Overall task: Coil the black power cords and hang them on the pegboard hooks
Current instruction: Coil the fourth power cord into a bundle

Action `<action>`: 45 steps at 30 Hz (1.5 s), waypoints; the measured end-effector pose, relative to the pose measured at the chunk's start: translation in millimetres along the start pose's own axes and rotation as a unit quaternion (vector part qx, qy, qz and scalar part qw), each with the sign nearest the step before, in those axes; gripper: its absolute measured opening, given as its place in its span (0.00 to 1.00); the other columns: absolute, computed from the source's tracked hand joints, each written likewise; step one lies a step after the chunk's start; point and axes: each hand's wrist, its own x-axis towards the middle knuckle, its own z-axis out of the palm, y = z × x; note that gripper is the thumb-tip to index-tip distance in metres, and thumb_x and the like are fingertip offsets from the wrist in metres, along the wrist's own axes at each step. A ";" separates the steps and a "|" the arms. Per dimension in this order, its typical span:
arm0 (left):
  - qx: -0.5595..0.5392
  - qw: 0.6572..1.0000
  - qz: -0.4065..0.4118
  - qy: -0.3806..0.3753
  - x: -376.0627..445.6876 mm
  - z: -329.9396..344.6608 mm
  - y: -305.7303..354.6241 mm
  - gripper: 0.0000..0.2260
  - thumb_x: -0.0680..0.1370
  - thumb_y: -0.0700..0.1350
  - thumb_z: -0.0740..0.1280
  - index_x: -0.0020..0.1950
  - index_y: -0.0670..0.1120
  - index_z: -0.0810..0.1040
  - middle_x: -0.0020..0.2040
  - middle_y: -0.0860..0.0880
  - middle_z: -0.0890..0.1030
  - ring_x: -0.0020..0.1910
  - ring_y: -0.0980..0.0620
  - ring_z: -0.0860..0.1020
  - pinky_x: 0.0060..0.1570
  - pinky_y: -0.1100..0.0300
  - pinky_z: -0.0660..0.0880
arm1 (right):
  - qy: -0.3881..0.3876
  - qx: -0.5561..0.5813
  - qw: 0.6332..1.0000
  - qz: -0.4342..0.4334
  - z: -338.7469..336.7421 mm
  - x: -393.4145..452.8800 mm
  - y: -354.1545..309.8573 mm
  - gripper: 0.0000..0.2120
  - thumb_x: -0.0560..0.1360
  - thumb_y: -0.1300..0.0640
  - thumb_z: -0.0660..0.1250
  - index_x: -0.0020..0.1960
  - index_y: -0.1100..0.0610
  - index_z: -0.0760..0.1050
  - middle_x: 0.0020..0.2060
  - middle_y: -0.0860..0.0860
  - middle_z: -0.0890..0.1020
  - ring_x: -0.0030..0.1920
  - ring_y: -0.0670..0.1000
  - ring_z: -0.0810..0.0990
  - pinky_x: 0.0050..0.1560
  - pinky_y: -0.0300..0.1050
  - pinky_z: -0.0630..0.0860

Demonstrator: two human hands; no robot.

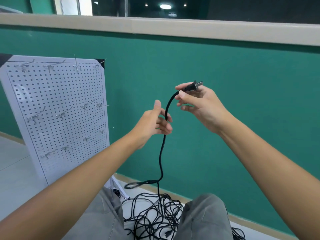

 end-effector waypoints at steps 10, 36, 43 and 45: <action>-0.034 0.998 -0.050 0.003 3.5 -37.1 8.5 0.11 0.83 0.34 0.66 0.65 0.40 0.74 0.56 0.34 0.84 0.49 0.43 0.86 0.55 0.51 0.83 | 0.004 -0.056 0.996 0.068 -38.5 -24.8 44.0 0.15 0.80 0.71 0.63 0.61 0.57 0.79 0.51 0.51 0.86 0.49 0.49 0.84 0.52 0.46 0.78; -0.360 0.920 0.121 -0.095 -89.3 -72.2 -34.4 0.16 0.81 0.42 0.63 0.68 0.47 0.76 0.80 0.53 0.67 0.67 0.55 0.75 0.57 0.59 0.74 | 0.043 0.048 0.989 0.130 86.8 -72.1 96.0 0.05 0.85 0.60 0.61 0.57 0.61 0.71 0.43 0.57 0.87 0.21 0.48 0.65 0.32 0.44 0.79; -0.373 0.917 0.070 0.122 -120.8 -54.3 -56.7 0.15 0.84 0.48 0.58 0.66 0.43 0.75 0.66 0.49 0.82 0.67 0.49 0.80 0.59 0.59 0.76 | 0.082 -0.011 0.987 0.140 107.5 -93.0 92.3 0.06 0.83 0.59 0.65 0.52 0.62 0.75 0.42 0.54 0.88 0.21 0.49 0.68 0.34 0.44 0.80; -0.334 0.927 0.062 0.160 -125.3 -57.7 -58.9 0.18 0.83 0.52 0.59 0.67 0.46 0.77 0.67 0.48 0.82 0.68 0.47 0.79 0.66 0.55 0.75 | 0.080 -0.017 0.985 0.150 115.7 -101.4 94.3 0.06 0.81 0.59 0.67 0.50 0.62 0.77 0.40 0.54 0.88 0.21 0.49 0.68 0.36 0.46 0.80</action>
